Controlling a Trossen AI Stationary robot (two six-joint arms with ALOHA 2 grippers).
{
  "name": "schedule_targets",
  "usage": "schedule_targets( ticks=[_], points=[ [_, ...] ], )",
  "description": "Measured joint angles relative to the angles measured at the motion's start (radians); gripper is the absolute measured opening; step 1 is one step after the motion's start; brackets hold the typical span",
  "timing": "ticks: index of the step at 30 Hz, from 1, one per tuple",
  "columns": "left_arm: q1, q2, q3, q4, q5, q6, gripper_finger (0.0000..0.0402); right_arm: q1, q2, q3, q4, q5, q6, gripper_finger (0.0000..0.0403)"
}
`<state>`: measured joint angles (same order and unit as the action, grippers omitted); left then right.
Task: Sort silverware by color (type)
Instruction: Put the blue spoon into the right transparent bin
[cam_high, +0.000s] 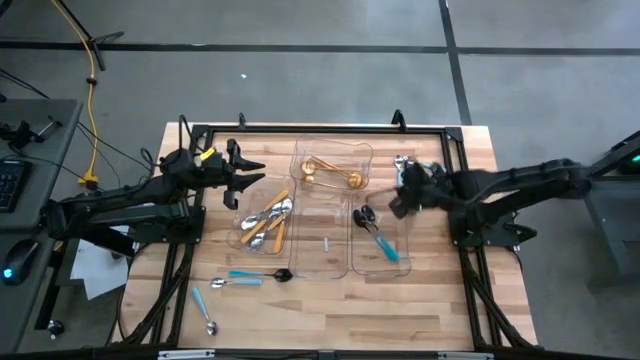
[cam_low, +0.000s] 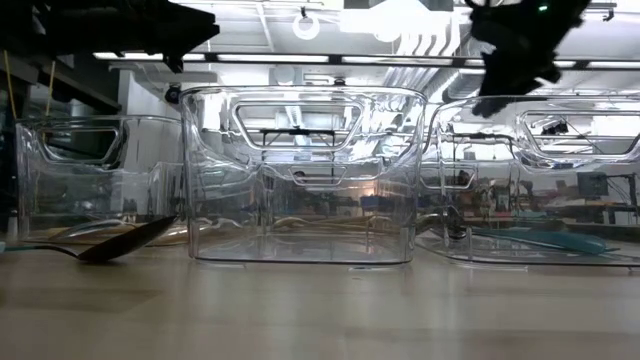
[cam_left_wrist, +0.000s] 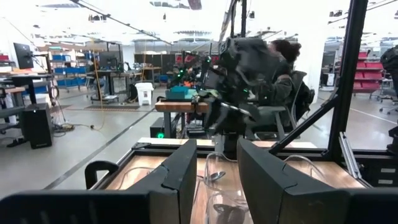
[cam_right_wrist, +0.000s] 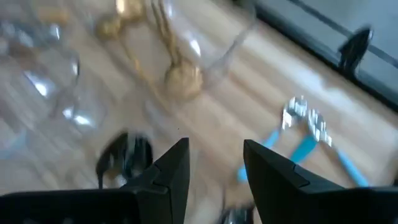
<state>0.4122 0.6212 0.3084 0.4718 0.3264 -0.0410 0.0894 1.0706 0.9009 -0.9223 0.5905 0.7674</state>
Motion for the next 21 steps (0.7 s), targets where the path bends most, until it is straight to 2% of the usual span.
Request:
schedule_targets(
  ticks=[4,8,12,16,21],
  points=[
    [0.000,0.001,0.000,-0.001,-0.001,0.000,0.0104,-0.178,-0.026,0.000,0.222,-0.117,-0.264,0.0135],
    [0.000,0.001,0.000,-0.004,-0.001,0.000,0.0104,-0.320,-0.007,0.001,0.548,-0.333,-0.540,0.0135],
    [0.000,0.001,0.000,-0.004,-0.001,0.000,0.0104,-0.408,0.059,0.001,0.830,-0.519,-0.716,0.0135],
    [0.000,0.001,0.000,-0.006,-0.001,0.000,0.0104,-0.456,0.160,0.001,0.957,-0.645,-0.796,0.0135],
    [0.000,0.001,0.000,-0.006,-0.001,0.000,0.0104,-0.484,0.276,0.001,0.955,-0.677,-0.813,0.0135]
  ],
)
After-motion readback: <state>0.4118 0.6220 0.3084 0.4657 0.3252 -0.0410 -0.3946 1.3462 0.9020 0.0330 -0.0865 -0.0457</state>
